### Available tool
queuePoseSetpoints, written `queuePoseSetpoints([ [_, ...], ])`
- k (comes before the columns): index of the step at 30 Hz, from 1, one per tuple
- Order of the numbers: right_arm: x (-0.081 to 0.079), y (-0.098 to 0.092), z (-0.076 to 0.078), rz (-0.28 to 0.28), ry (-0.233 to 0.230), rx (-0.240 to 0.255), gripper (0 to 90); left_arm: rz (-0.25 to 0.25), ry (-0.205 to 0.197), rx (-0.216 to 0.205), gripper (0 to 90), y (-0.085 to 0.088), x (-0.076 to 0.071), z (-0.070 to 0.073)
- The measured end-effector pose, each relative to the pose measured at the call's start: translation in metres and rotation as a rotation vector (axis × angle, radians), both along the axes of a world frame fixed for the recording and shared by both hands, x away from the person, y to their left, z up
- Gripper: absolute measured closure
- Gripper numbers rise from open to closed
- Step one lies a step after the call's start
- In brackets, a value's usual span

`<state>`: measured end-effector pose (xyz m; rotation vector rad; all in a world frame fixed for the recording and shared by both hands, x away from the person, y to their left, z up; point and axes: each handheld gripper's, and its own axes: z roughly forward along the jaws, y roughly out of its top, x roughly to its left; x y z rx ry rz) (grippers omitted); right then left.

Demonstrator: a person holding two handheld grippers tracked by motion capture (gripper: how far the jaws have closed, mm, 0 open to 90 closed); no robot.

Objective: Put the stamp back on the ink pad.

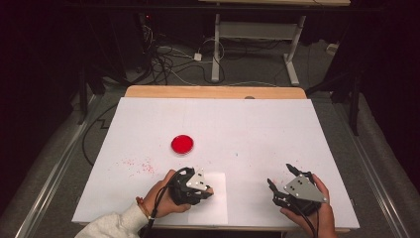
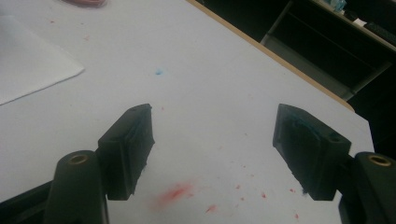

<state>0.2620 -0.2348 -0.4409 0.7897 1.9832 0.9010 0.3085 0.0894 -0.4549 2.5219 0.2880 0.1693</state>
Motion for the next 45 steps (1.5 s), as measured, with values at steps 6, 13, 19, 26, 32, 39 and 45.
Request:
queuePoseSetpoints([
  [6, -0.0012, 0.0000, -0.0003, 0.000, 0.000, -0.005, 29.4, -0.012, 0.013, 0.032, 73.4, -0.0048, 0.0016, -0.0068],
  [13, -0.0003, 0.0003, -0.0012, 0.001, 0.004, -0.012, 29.3, -0.007, 0.048, 0.025, 73.5, -0.0059, 0.0063, -0.0080],
  [19, -0.0007, 0.0011, -0.0013, 0.000, 0.004, -0.013, 29.3, -0.005, 0.066, 0.036, 73.6, -0.0074, 0.0085, -0.0078],
  [26, -0.0012, 0.0017, -0.0012, 0.002, 0.004, -0.013, 29.3, -0.001, 0.066, 0.050, 73.5, -0.0094, 0.0082, -0.0074],
  [32, -0.0011, 0.0014, -0.0012, 0.000, 0.004, -0.010, 29.3, 0.002, 0.066, 0.048, 73.5, -0.0091, 0.0080, -0.0078],
  [39, -0.0018, 0.0012, -0.0009, 0.002, 0.003, -0.009, 29.3, 0.005, 0.067, 0.048, 73.5, -0.0092, 0.0078, -0.0080],
  [45, -0.0018, 0.0022, -0.0013, 0.001, 0.007, -0.012, 29.4, 0.010, 0.067, 0.034, 73.5, -0.0078, 0.0074, -0.0095],
])
